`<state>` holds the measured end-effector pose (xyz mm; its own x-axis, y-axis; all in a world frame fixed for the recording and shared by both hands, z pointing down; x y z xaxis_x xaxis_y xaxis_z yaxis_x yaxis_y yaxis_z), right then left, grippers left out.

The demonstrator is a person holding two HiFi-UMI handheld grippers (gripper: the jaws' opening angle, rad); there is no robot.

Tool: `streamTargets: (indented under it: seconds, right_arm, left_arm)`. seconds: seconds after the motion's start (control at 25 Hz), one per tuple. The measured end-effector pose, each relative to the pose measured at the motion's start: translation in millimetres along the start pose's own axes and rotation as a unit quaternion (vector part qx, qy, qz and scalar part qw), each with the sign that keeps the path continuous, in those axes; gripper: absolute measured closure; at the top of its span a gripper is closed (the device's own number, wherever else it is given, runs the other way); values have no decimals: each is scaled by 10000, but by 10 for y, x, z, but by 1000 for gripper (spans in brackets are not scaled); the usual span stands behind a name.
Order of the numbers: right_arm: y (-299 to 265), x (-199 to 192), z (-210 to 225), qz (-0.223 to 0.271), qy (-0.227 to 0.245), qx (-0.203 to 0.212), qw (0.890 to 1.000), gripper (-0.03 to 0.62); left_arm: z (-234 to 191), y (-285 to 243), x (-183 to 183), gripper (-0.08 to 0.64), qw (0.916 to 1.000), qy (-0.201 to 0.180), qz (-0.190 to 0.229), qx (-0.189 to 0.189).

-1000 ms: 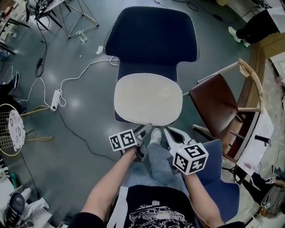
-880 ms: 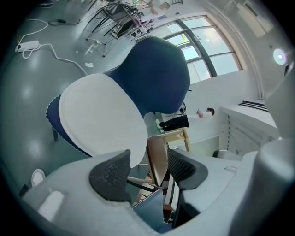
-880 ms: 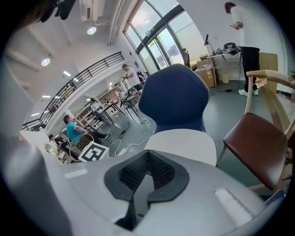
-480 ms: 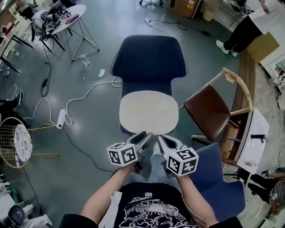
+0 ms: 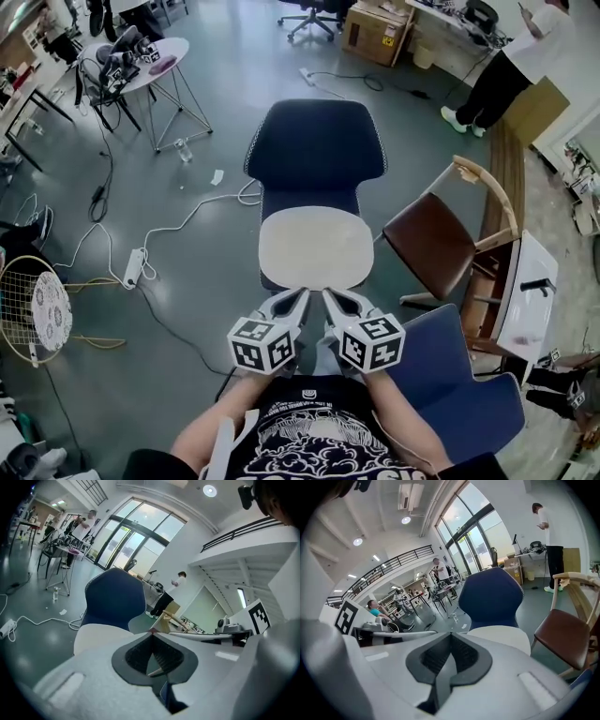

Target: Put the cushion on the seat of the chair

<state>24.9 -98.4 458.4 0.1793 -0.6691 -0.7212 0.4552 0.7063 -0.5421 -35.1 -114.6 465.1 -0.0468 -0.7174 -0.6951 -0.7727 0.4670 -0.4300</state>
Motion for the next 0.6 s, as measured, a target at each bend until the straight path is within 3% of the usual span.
streamTargets:
  seconds: [0.28, 0.6]
  right_arm:
    - [100, 6, -305, 260, 462, -109, 9985, 595]
    - [226, -29, -422, 514, 496, -322, 9969, 595]
  left_arm:
    - [119, 243, 61, 565, 9987, -458, 200, 71]
    - [171, 389, -7, 566, 9974, -691, 183, -10]
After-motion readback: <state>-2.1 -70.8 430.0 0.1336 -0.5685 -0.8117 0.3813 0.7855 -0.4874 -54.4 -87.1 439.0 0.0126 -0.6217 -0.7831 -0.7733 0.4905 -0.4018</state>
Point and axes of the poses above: the fingertips, and each gripper's own axes: y backward along the fingers, z to its right, x out of its top, the point moved 2 cm from there along y, backward along the fingers, and after that the axes turned 1 degree about -z, right-handed, at the moved point
